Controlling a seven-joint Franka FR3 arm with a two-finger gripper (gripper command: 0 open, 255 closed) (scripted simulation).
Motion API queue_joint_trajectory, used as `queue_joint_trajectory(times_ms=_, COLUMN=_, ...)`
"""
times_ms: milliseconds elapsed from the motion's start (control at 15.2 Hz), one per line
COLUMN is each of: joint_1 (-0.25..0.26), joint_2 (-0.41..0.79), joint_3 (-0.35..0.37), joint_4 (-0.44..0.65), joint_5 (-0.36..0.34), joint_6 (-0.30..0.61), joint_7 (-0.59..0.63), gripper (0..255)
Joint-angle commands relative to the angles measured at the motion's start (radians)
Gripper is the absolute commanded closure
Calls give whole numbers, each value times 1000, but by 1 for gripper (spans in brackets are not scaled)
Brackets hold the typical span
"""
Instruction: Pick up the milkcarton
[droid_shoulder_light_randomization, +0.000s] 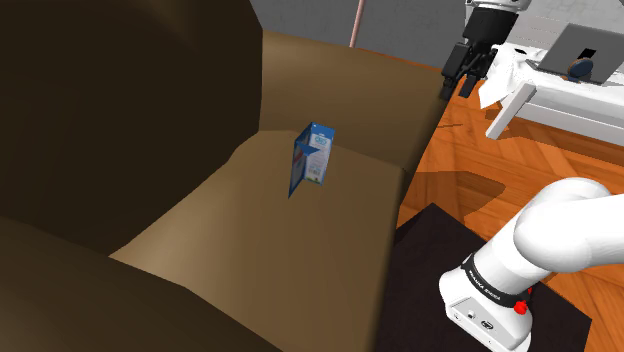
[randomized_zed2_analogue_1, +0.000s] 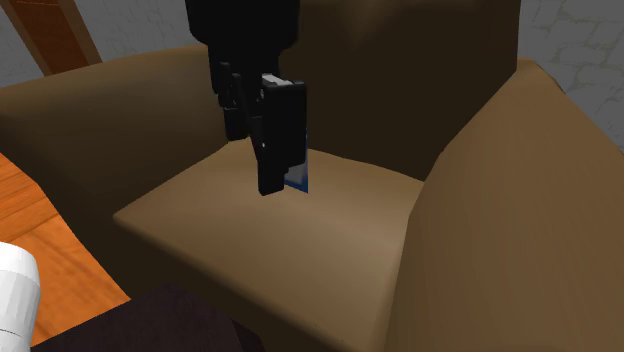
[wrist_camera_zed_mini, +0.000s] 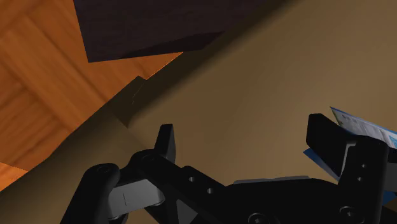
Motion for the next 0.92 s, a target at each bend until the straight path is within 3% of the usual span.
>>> queue_joint_trajectory(times_ms=0, joint_1=0, joint_2=0, joint_3=0, joint_4=0, joint_5=0, joint_6=0, joint_7=0, gripper=0)
queue_joint_trajectory(times_ms=396, joint_1=-14, joint_2=16, joint_3=173, joint_4=-53, joint_5=112, joint_6=99, joint_7=302, gripper=0)
queue_joint_trajectory(times_ms=858, joint_1=-43, joint_2=140, joint_3=375, joint_4=-26, joint_5=203, joint_6=238, joint_7=649, gripper=0)
